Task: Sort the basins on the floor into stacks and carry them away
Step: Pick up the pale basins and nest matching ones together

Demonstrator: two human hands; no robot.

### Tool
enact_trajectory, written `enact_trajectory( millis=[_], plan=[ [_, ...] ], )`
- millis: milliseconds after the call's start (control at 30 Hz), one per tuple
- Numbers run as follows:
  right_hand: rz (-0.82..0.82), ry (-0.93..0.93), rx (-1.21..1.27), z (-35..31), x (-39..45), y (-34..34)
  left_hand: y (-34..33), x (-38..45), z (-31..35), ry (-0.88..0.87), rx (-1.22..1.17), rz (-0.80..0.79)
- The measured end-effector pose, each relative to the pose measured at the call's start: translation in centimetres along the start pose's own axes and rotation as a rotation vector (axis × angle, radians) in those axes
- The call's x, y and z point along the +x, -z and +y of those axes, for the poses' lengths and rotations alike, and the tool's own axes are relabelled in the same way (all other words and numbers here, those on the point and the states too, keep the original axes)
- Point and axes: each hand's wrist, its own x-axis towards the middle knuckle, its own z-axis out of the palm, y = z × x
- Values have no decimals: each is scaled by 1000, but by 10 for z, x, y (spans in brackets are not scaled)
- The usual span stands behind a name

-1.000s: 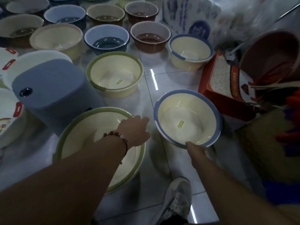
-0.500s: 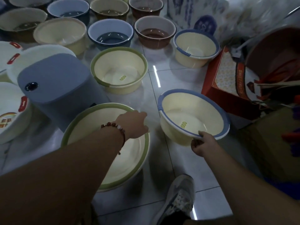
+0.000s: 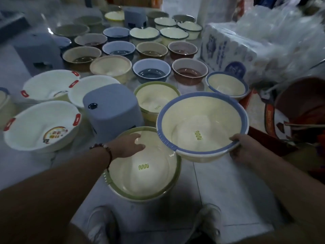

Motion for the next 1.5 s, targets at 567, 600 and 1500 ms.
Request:
enact_trajectory(
  millis=[567, 600, 1500],
  plan=[
    [24, -13, -709, 160, 11, -145, -39, -24, -144, 209, -32, -25],
    [57, 52, -794, 163, 22, -145, -41, -18, -144, 208, -43, -40],
    [293, -72, -966, 24, 261, -68, -91, 199, -15, -37, -106, 41]
  ],
)
